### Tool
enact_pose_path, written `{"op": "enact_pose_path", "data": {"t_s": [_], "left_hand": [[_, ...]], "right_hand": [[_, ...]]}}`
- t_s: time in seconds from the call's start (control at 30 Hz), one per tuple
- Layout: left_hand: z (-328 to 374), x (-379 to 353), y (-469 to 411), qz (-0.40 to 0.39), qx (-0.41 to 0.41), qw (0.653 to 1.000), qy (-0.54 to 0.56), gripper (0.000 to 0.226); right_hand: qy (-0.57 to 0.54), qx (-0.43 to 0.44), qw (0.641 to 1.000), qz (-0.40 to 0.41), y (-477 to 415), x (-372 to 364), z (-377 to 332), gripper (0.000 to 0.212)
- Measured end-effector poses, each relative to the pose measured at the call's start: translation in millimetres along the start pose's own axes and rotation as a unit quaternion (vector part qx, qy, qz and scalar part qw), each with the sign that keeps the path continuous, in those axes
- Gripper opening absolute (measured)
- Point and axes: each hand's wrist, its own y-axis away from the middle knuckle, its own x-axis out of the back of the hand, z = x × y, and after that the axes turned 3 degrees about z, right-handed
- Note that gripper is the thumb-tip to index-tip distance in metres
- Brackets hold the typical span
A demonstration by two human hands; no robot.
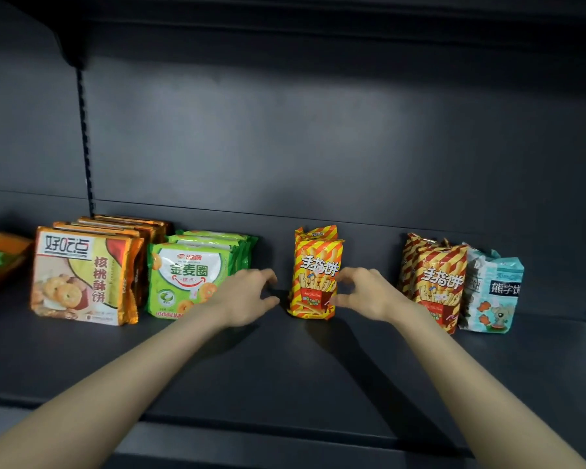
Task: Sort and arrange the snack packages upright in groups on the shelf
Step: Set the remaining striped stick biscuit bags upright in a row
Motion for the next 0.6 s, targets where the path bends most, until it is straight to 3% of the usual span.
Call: {"op": "enact_pose_path", "data": {"t_s": [0.3, 0.6], "left_hand": [[-30, 80, 41, 0.054, -0.032, 0.993, -0.101, 0.051], [-127, 163, 120, 0.087, -0.007, 0.985, -0.147, 0.056]], "right_hand": [[0.050, 0.087, 0.994, 0.033, 0, 14, -88, 0.054], [0.059, 0.141, 0.987, 0.044, 5, -16, -226, 0.052]]}}
